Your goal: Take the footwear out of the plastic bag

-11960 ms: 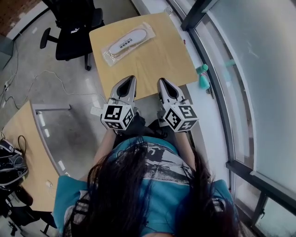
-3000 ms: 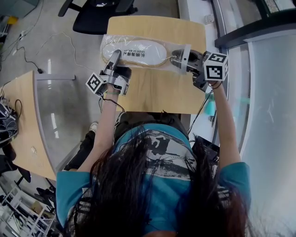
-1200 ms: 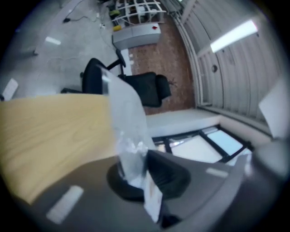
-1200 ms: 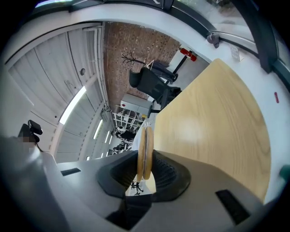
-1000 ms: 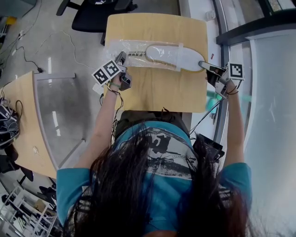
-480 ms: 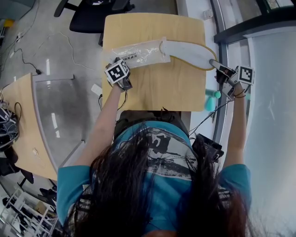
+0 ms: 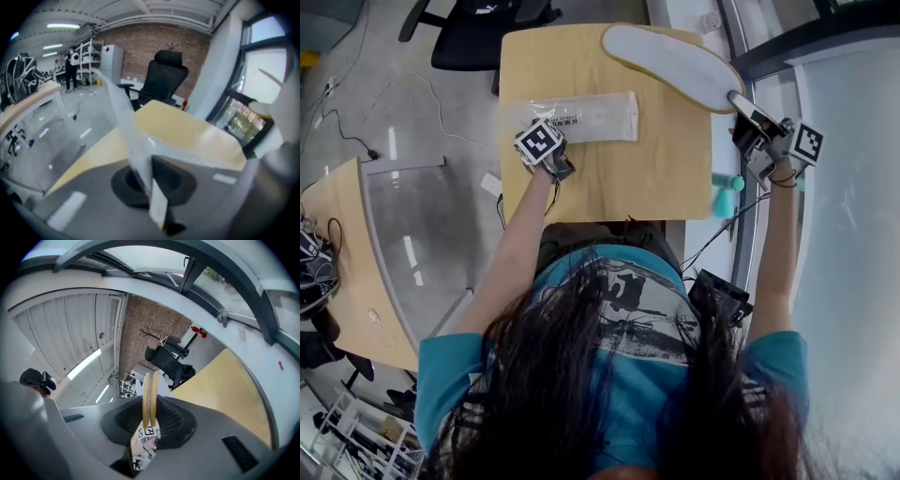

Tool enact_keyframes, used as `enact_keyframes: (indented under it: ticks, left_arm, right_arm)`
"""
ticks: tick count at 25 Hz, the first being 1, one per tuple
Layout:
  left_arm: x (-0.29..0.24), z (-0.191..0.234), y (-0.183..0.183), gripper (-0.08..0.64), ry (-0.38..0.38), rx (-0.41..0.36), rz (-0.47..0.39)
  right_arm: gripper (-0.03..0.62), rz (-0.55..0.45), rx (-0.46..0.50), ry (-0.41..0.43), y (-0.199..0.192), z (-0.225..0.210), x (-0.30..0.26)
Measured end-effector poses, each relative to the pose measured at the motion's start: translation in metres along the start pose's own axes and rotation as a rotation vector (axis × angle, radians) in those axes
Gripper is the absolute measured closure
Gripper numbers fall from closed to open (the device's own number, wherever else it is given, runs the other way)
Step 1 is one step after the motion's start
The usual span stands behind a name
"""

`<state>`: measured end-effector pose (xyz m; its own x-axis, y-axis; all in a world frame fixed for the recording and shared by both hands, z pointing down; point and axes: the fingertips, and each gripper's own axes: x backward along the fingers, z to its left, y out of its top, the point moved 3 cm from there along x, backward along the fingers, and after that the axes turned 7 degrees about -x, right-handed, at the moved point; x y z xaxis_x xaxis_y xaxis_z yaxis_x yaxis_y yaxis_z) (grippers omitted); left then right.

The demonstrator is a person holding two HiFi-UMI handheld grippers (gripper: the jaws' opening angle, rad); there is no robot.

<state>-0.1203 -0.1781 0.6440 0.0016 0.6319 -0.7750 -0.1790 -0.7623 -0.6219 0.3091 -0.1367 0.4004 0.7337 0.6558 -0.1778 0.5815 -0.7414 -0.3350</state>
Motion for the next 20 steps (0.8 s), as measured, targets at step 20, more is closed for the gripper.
enact_keyframes:
  ticks: [20]
  left_arm:
    - [-0.025, -0.043, 0.001, 0.557, -0.162, 0.380, 0.005]
  right_arm:
    - [0.515, -0.013, -0.687, -0.223, -0.192, -0.158, -0.134]
